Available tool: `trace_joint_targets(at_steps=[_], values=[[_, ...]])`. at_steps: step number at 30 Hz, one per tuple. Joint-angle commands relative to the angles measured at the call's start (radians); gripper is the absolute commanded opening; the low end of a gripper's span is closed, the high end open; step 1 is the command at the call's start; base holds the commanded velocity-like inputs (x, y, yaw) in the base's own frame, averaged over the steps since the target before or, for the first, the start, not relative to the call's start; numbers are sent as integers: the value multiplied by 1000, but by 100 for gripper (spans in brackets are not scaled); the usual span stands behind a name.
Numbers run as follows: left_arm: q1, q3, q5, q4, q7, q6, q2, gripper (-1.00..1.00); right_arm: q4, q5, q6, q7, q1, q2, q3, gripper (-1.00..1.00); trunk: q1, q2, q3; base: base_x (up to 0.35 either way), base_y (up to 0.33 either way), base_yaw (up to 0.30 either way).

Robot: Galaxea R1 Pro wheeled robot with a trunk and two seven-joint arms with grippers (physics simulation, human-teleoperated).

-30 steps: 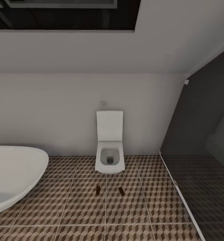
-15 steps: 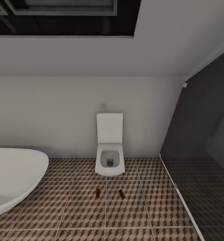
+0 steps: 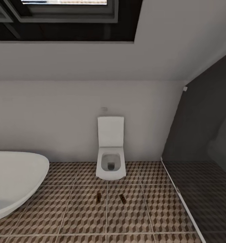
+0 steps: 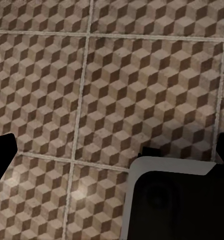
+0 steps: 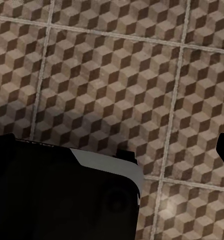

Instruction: Take the four mousetraps from the cabinet in the bathroom and place them on the bathroom floor. Make sure all four end up on the same floor surface, and ensure that at least two of them are either under or directly next to the same bathroom sink.

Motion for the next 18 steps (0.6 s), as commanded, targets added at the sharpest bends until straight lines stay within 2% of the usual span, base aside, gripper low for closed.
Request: trace_joint_targets(at_steps=[1, 18], values=[[-1, -7, 0, 2, 5, -2, 0, 100, 0, 5, -3, 4, -1, 0, -9, 100, 1, -2, 0, 0, 0, 0], [-1, -7, 0, 2, 5, -2, 0, 100, 0, 5, -3, 5, -1, 0, -9, 100, 1, -2, 28, 0, 0, 0]])
